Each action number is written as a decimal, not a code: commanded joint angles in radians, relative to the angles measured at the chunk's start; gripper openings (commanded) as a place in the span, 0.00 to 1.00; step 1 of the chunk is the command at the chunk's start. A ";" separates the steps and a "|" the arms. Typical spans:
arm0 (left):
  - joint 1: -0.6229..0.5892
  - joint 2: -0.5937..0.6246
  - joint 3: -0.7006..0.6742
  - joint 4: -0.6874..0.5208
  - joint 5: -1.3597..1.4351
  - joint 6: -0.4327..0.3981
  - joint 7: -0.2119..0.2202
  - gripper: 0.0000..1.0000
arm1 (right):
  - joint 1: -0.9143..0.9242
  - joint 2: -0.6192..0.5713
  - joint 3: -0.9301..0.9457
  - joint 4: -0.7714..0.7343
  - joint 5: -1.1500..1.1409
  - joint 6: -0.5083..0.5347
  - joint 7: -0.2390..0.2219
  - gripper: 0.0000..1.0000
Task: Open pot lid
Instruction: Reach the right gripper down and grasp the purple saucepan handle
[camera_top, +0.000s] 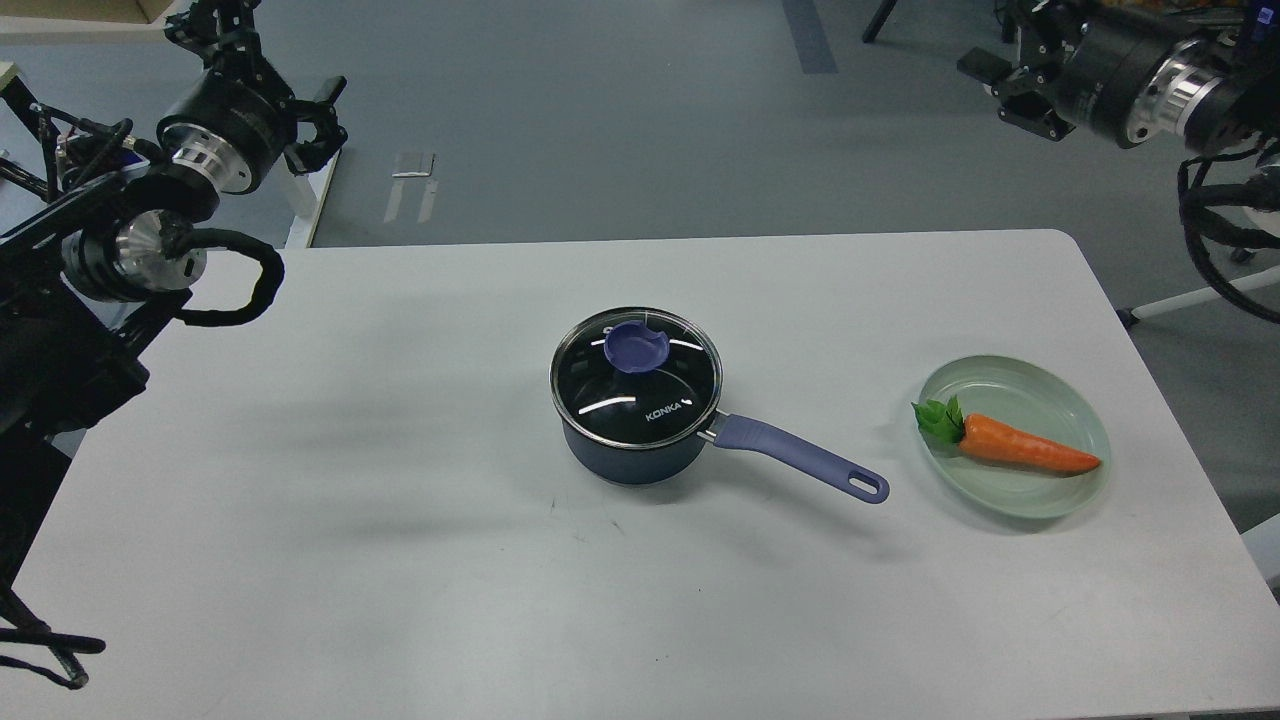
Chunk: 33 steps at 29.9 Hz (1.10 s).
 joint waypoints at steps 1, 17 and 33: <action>0.000 0.009 0.000 -0.005 0.002 -0.002 -0.001 0.99 | 0.109 -0.003 -0.186 0.111 -0.185 -0.003 0.001 1.00; 0.000 0.014 0.000 -0.005 0.039 -0.002 -0.013 0.99 | 0.301 0.209 -0.705 0.305 -0.786 -0.029 0.057 0.93; 0.002 0.037 0.000 -0.005 0.039 -0.003 -0.013 0.99 | 0.278 0.310 -0.831 0.276 -0.883 -0.032 0.100 0.67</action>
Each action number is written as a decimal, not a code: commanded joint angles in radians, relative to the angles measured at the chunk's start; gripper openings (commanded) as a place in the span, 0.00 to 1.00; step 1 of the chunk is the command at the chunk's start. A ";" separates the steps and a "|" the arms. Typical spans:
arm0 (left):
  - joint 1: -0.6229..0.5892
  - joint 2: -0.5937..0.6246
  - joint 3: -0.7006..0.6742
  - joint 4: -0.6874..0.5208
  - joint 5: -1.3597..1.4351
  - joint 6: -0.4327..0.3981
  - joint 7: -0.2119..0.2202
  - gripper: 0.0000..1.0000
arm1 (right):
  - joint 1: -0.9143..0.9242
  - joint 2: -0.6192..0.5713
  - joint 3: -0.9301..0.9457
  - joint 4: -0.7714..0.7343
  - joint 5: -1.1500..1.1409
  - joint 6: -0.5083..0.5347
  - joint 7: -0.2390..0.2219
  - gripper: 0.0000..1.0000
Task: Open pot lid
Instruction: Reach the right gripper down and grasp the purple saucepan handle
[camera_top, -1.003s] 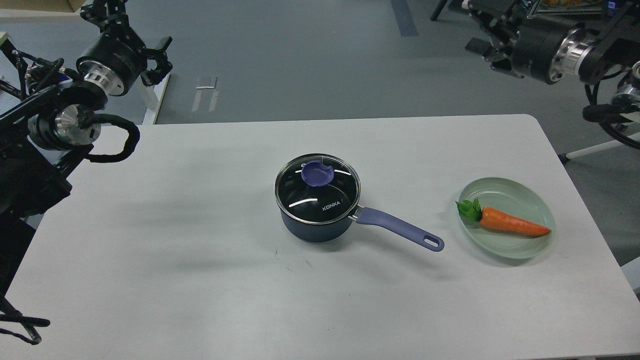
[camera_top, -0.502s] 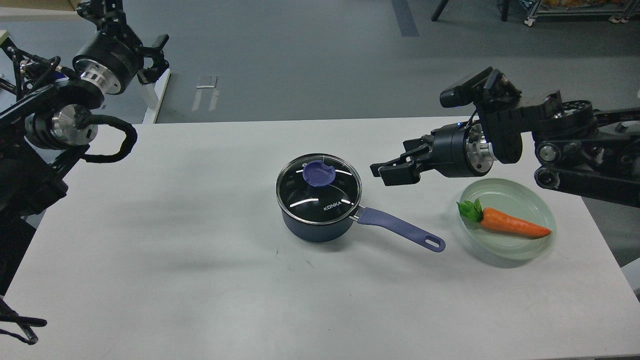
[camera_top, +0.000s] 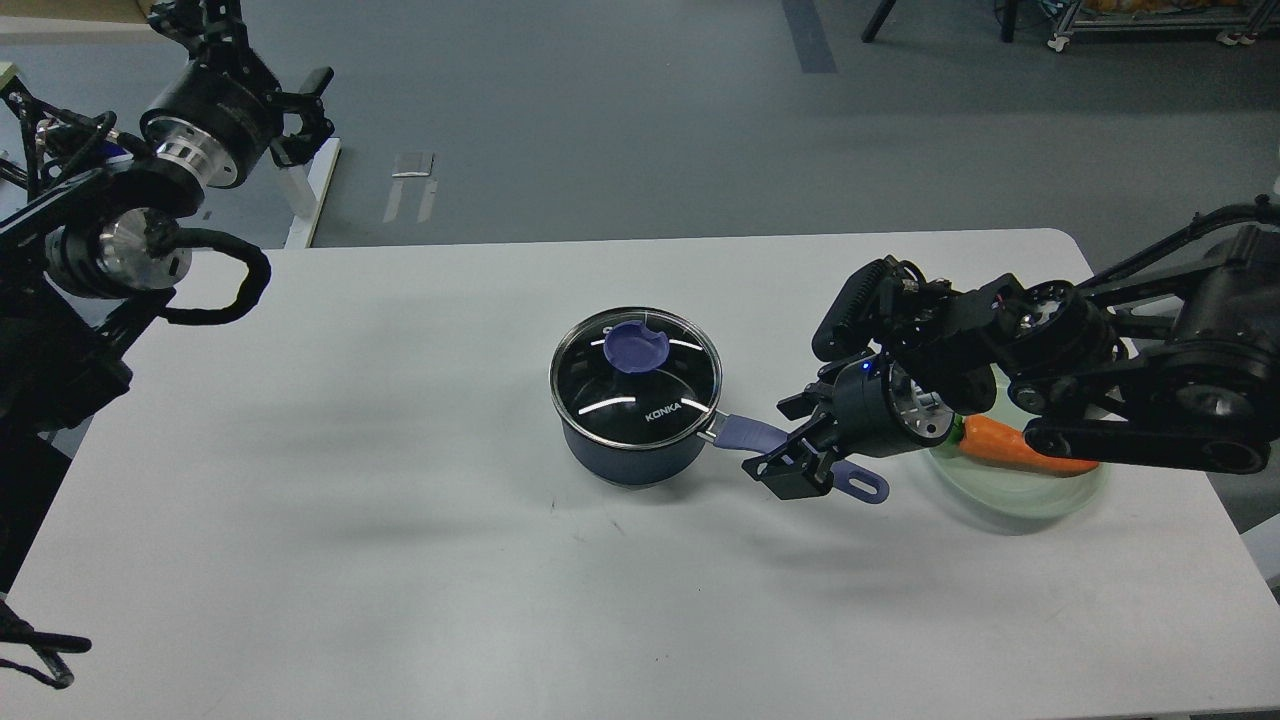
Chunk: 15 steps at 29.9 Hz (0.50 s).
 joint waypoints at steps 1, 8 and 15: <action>0.001 0.015 0.001 0.000 0.001 -0.002 0.000 0.99 | -0.010 0.003 -0.014 -0.007 -0.007 0.002 -0.003 0.66; 0.003 0.015 0.001 0.000 0.001 -0.002 0.000 0.99 | -0.016 0.003 -0.020 -0.007 -0.003 0.003 -0.009 0.55; 0.001 0.006 0.001 -0.002 0.079 0.008 0.003 0.99 | -0.022 -0.006 -0.020 -0.006 0.002 0.003 -0.011 0.34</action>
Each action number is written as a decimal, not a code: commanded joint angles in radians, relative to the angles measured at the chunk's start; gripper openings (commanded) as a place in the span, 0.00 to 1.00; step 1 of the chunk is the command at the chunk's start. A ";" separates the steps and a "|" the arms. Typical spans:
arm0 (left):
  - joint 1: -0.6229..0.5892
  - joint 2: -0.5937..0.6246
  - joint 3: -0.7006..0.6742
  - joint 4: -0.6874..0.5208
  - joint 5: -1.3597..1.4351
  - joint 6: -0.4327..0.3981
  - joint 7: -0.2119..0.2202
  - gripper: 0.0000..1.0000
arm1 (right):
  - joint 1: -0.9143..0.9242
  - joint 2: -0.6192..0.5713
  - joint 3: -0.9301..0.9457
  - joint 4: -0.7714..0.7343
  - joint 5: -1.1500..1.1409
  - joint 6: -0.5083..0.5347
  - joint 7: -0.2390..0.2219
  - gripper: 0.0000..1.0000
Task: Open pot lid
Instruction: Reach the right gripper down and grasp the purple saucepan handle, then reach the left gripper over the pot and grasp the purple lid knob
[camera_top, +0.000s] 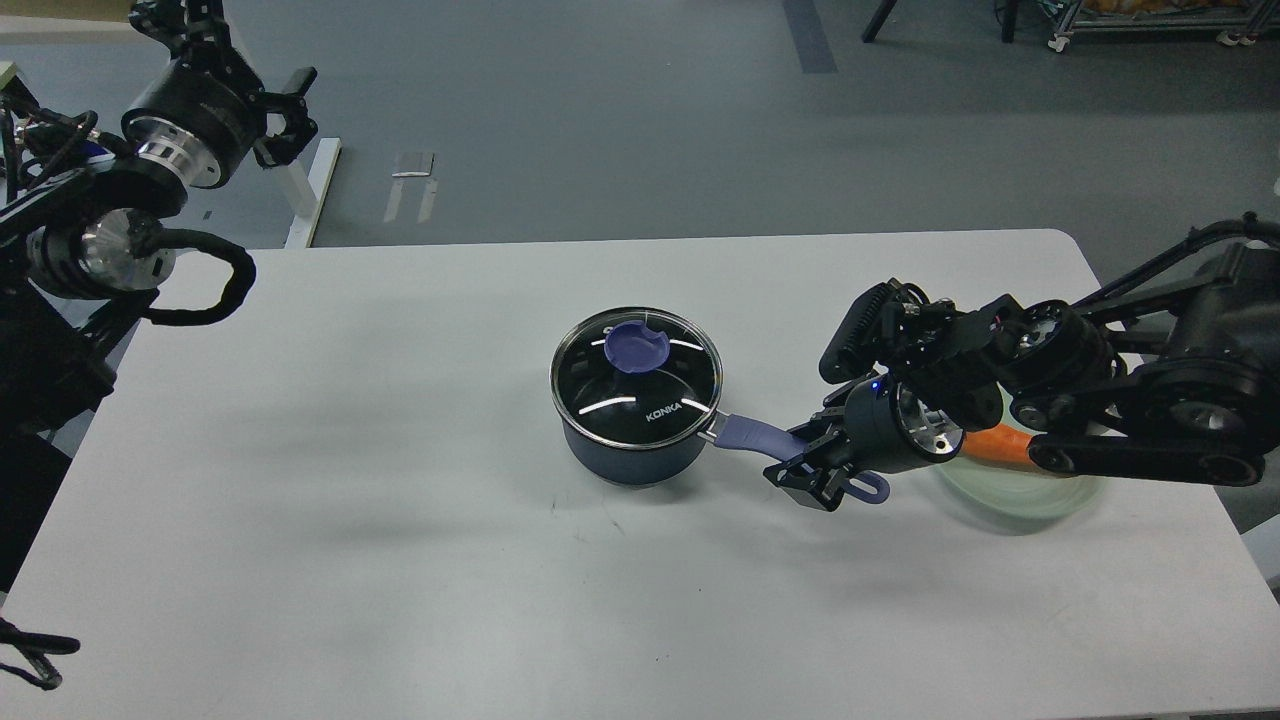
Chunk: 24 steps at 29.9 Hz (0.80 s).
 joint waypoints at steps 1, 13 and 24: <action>-0.001 -0.009 -0.001 -0.006 0.098 0.005 0.000 0.99 | -0.001 -0.008 0.000 0.000 0.003 -0.001 -0.001 0.30; -0.008 -0.040 -0.001 -0.232 0.608 0.032 -0.003 0.99 | -0.001 -0.007 0.001 0.000 0.009 -0.001 -0.001 0.15; -0.020 -0.066 0.040 -0.474 1.204 0.109 -0.028 0.99 | 0.011 -0.002 0.005 0.000 0.014 0.004 -0.002 0.10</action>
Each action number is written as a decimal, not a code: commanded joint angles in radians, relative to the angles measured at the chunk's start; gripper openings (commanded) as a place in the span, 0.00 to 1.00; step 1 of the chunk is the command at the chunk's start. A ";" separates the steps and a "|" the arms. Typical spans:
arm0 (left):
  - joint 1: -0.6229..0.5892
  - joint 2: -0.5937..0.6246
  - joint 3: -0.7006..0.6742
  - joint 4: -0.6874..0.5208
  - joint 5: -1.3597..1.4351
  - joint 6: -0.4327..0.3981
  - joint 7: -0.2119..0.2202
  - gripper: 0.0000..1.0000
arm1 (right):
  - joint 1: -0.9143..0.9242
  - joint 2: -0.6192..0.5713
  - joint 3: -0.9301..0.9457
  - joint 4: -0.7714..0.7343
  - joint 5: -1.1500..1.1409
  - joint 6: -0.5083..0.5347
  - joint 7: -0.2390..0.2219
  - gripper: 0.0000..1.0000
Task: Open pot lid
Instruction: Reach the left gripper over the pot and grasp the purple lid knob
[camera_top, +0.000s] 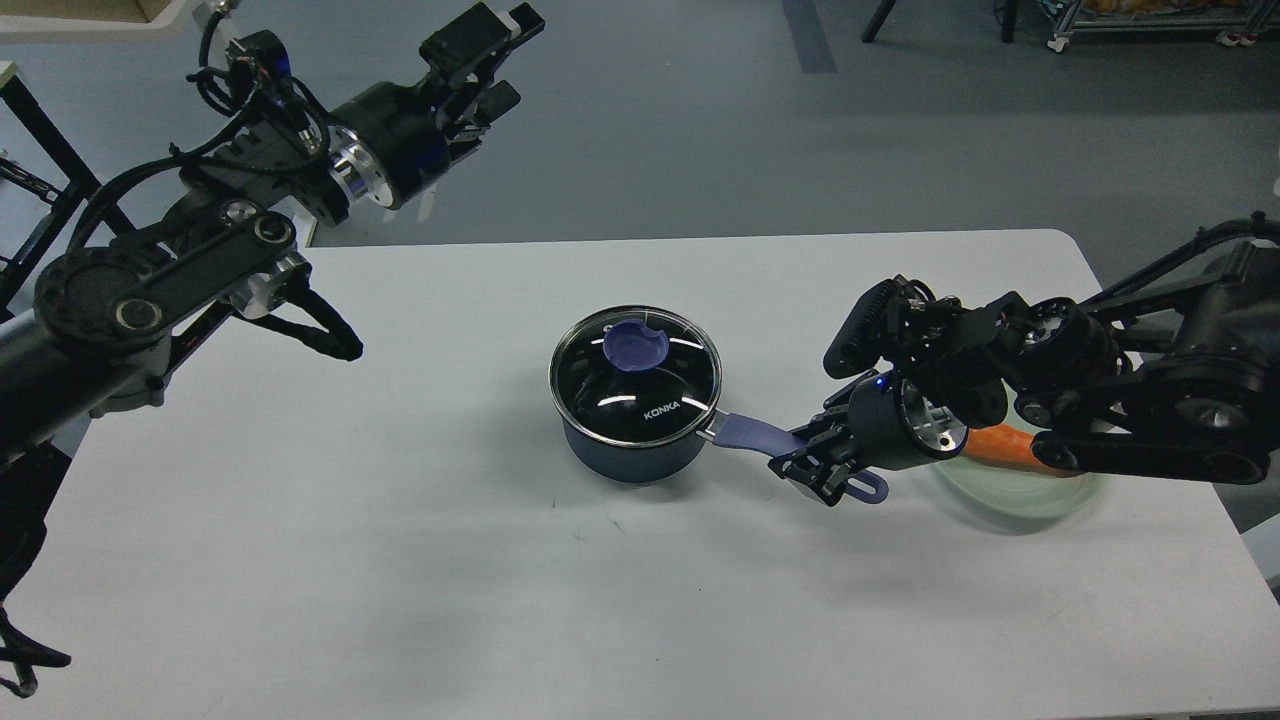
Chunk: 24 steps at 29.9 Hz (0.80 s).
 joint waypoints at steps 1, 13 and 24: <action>0.000 -0.001 0.054 -0.090 0.248 0.004 -0.007 0.99 | 0.005 0.003 0.003 -0.001 0.002 0.001 0.000 0.10; -0.009 -0.020 0.319 -0.086 0.858 0.150 -0.007 0.97 | 0.012 0.011 0.006 -0.001 0.001 0.001 0.001 0.10; 0.005 -0.092 0.370 0.011 0.859 0.186 -0.003 0.97 | 0.008 0.013 0.006 -0.003 0.001 0.003 0.001 0.10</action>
